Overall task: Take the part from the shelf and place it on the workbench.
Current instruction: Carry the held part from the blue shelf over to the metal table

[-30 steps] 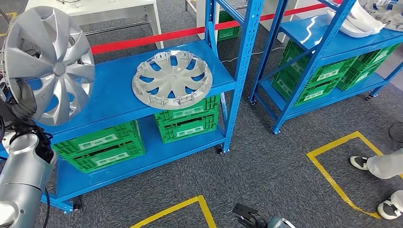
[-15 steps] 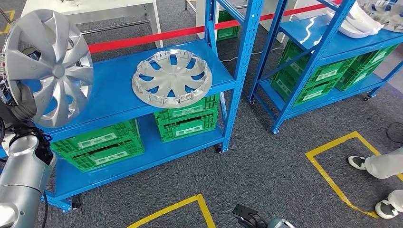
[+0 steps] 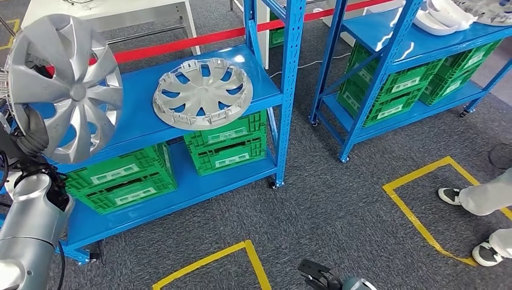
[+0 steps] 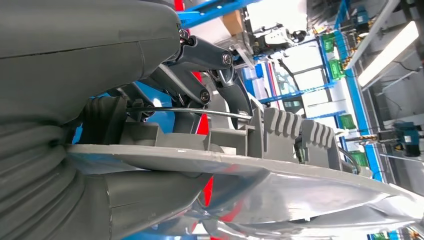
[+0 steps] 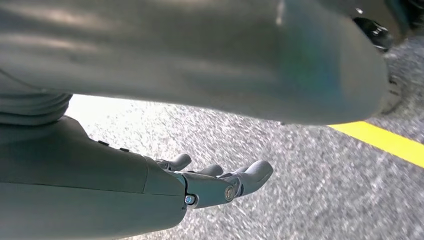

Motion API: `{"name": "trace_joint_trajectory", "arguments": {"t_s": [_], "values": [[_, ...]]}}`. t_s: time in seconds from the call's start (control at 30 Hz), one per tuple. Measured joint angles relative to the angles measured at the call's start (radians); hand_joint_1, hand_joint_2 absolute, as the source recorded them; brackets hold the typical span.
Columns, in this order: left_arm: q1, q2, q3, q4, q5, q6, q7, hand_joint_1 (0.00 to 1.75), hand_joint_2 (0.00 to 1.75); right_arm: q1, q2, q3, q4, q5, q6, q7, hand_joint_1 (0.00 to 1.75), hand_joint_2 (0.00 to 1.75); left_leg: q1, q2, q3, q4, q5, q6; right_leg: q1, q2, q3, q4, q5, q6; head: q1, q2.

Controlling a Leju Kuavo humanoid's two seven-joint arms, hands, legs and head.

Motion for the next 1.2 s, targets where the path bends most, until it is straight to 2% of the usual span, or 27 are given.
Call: {"name": "trace_joint_trajectory", "arguments": {"t_s": [0.03,0.07,0.13,0.2,0.23,0.27,0.33,0.37,0.4,0.43,0.47,0.5,0.57,0.6,0.63,0.7,0.73,0.77,0.8,0.87,0.9,0.93,0.97,1.03,1.1,1.13,1.2], "values": [[0.000,0.000,-0.001,-0.002,0.001,0.001,0.000,1.75,1.75,0.001,0.000,0.000,0.000,0.000,0.000,0.000,0.00,0.00,-0.004,0.000,0.041,-0.062,0.013,0.005,0.001,0.000,-0.005,0.001,0.005,0.004,0.000,0.000],[0.000,0.000,-0.002,-0.003,0.002,0.002,0.000,1.75,1.75,0.001,0.000,0.000,0.000,-0.001,0.000,-0.001,0.00,0.00,-0.008,-0.001,0.067,-0.104,0.018,0.008,0.001,0.000,-0.008,0.002,0.010,0.010,0.000,0.000],[0.000,0.000,-0.007,-0.007,0.004,0.005,-0.001,1.75,1.75,0.002,0.000,0.000,0.000,-0.001,0.000,-0.003,0.00,0.00,-0.014,-0.002,0.076,-0.124,0.024,0.015,0.001,-0.001,-0.012,-0.001,0.023,0.022,0.000,0.000],[0.000,0.000,-0.012,-0.009,0.006,0.009,-0.001,1.75,1.75,0.003,0.000,0.000,0.000,-0.002,0.000,-0.005,0.00,0.00,-0.010,0.000,0.067,-0.130,0.038,0.028,0.002,-0.001,-0.018,0.000,0.023,0.033,0.000,0.000],[0.001,-0.001,-0.014,-0.011,0.007,0.010,-0.001,1.75,1.75,0.003,-0.001,0.000,0.000,-0.002,0.003,-0.006,0.00,0.00,-0.007,0.001,0.060,-0.133,0.047,0.036,0.001,-0.001,-0.027,0.016,0.004,0.038,0.001,0.000],[0.001,-0.001,-0.016,-0.013,0.007,0.011,-0.001,1.75,1.75,0.004,-0.001,0.000,0.000,-0.002,0.007,-0.006,0.00,0.00,-0.004,0.003,0.051,-0.137,0.057,0.043,0.000,-0.002,-0.041,0.052,-0.031,0.043,0.002,0.000],[0.001,-0.002,-0.018,-0.015,0.008,0.011,-0.001,1.75,1.75,0.004,-0.001,0.000,0.000,-0.002,0.014,-0.007,0.00,0.00,-0.004,0.005,0.029,-0.136,0.075,0.051,-0.003,-0.003,-0.080,0.172,-0.120,0.051,0.004,0.000],[0.002,-0.002,-0.018,-0.016,0.008,0.012,-0.001,1.75,1.75,0.004,-0.001,0.000,0.000,-0.002,0.014,-0.007,0.00,0.00,-0.004,0.005,0.017,-0.135,0.084,0.052,-0.004,-0.003,-0.096,0.233,-0.149,0.055,0.004,0.000],[0.003,-0.001,-0.018,-0.016,0.008,0.012,-0.001,1.75,1.75,0.004,-0.001,0.000,0.000,-0.002,0.014,-0.007,0.00,0.00,-0.004,0.005,0.005,-0.134,0.092,0.051,-0.005,-0.004,-0.099,0.271,-0.159,0.057,0.004,0.000],[0.004,-0.001,-0.018,-0.016,0.008,0.012,0.000,1.75,1.75,0.004,-0.001,0.000,0.000,-0.002,0.014,-0.007,0.00,0.00,-0.004,0.005,-0.006,-0.132,0.100,0.050,-0.006,-0.004,-0.085,0.275,-0.149,0.058,0.004,0.000],[0.007,-0.001,-0.019,-0.018,0.008,0.013,0.000,1.75,1.75,0.004,-0.001,0.000,0.000,-0.002,0.014,-0.007,0.00,0.00,-0.004,0.005,-0.018,-0.130,0.107,0.047,-0.006,-0.004,-0.052,0.241,-0.125,0.058,0.004,0.000],[0.010,0.000,-0.019,-0.020,0.009,0.013,0.000,1.75,1.75,0.004,-0.001,0.000,0.000,-0.003,0.014,-0.007,0.00,0.00,-0.004,0.005,-0.027,-0.128,0.114,0.044,-0.007,-0.005,-0.004,0.178,-0.102,0.055,0.004,0.000],[0.014,0.001,-0.020,-0.031,0.010,0.017,0.000,1.75,1.75,0.000,-0.002,0.000,0.000,-0.003,0.014,-0.004,0.00,0.00,-0.005,0.004,-0.043,-0.124,0.127,0.034,-0.002,-0.004,0.084,0.044,-0.089,0.045,0.004,0.000],[0.015,0.002,-0.021,-0.036,0.010,0.018,0.000,1.75,1.75,-0.001,-0.002,0.000,0.000,-0.004,0.014,-0.001,0.00,0.00,-0.006,0.004,-0.047,-0.124,0.134,0.028,0.001,-0.004,0.104,0.006,-0.092,0.038,0.004,0.000],[0.015,0.002,-0.023,-0.041,0.010,0.019,-0.001,1.75,1.75,-0.002,-0.002,0.000,0.000,-0.004,0.014,0.002,0.00,0.00,-0.006,0.004,-0.049,-0.126,0.141,0.021,0.004,-0.003,0.108,-0.008,-0.097,0.032,0.004,0.000],[0.017,0.003,-0.025,-0.049,0.010,0.019,-0.001,1.75,1.75,-0.002,-0.003,0.000,0.000,-0.008,0.013,0.004,0.00,0.00,-0.004,0.004,-0.051,-0.130,0.151,0.008,0.005,-0.003,0.101,-0.012,-0.083,0.020,0.004,0.000],[0.018,0.004,-0.025,-0.053,0.010,0.019,-0.001,1.75,1.75,-0.002,-0.003,0.000,0.000,-0.009,0.013,0.004,0.00,0.00,-0.003,0.004,-0.056,-0.124,0.142,0.002,0.003,-0.004,0.095,-0.015,-0.073,0.013,0.004,0.000],[0.020,0.005,-0.026,-0.056,0.010,0.019,-0.001,1.75,1.75,-0.002,-0.004,0.000,0.000,-0.012,0.012,0.003,0.00,0.00,-0.002,0.004,-0.066,-0.103,0.115,-0.002,0.000,-0.005,0.088,-0.018,-0.062,0.006,0.003,0.000],[0.021,0.005,-0.026,-0.059,0.011,0.019,-0.001,1.75,1.75,-0.002,-0.004,0.000,0.000,-0.013,0.012,0.002,0.00,0.00,-0.001,0.003,-0.080,-0.061,0.074,-0.006,-0.003,-0.006,0.080,-0.022,-0.051,0.001,0.002,0.000],[0.024,0.006,-0.026,-0.063,0.011,0.019,-0.001,1.75,1.75,-0.001,-0.004,0.000,0.000,-0.014,0.012,0.003,0.00,0.00,-0.001,0.003,-0.112,0.067,-0.016,-0.012,-0.002,-0.006,0.057,-0.021,-0.032,-0.004,0.000,0.000],[0.027,0.006,-0.027,-0.064,0.011,0.019,-0.001,1.75,1.75,0.000,-0.004,0.000,0.000,-0.014,0.012,0.003,0.00,0.00,-0.001,0.003,-0.119,0.121,-0.037,-0.015,-0.002,-0.006,0.044,-0.020,-0.023,-0.004,0.000,0.000],[0.029,0.006,-0.027,-0.064,0.011,0.019,-0.001,1.75,1.75,0.000,-0.004,0.000,0.000,-0.014,0.012,0.003,0.00,0.00,-0.001,0.003,-0.114,0.150,-0.039,-0.016,-0.002,-0.006,0.032,-0.019,-0.014,-0.003,0.000,0.000],[0.031,0.007,-0.027,-0.065,0.011,0.019,-0.001,1.75,1.75,0.001,-0.004,0.000,0.000,-0.014,0.012,0.002,0.00,0.00,-0.001,0.003,-0.093,0.141,-0.021,-0.016,-0.002,-0.006,0.019,-0.016,-0.006,-0.001,0.000,0.000],[0.032,0.007,-0.029,-0.070,0.011,0.019,-0.001,1.75,1.75,0.002,-0.004,0.000,0.000,-0.015,0.012,0.002,0.00,0.00,-0.001,0.003,-0.010,0.036,0.016,-0.013,-0.004,-0.006,-0.005,-0.009,0.009,0.006,0.000,0.000],[0.031,0.006,-0.033,-0.079,0.011,0.020,-0.001,1.75,1.75,0.002,-0.004,0.000,0.000,-0.018,0.012,0.002,0.00,0.00,-0.005,0.000,0.070,-0.083,0.011,-0.006,-0.002,-0.005,-0.022,-0.002,0.023,0.016,0.001,0.000],[0.031,0.006,-0.036,-0.082,0.011,0.020,-0.001,1.75,1.75,0.002,-0.005,0.000,0.000,-0.018,0.012,0.001,0.00,0.00,-0.007,-0.002,0.087,-0.113,0.001,-0.001,0.000,-0.005,-0.026,-0.002,0.030,0.022,0.001,0.000],[0.031,0.005,-0.040,-0.083,0.011,0.020,-0.001,1.75,1.75,0.004,-0.006,0.000,0.000,-0.020,0.012,0.000,0.00,0.00,-0.010,-0.003,0.082,-0.121,0.008,0.015,0.002,-0.005,-0.031,-0.007,0.048,0.033,0.002,0.000]]}}
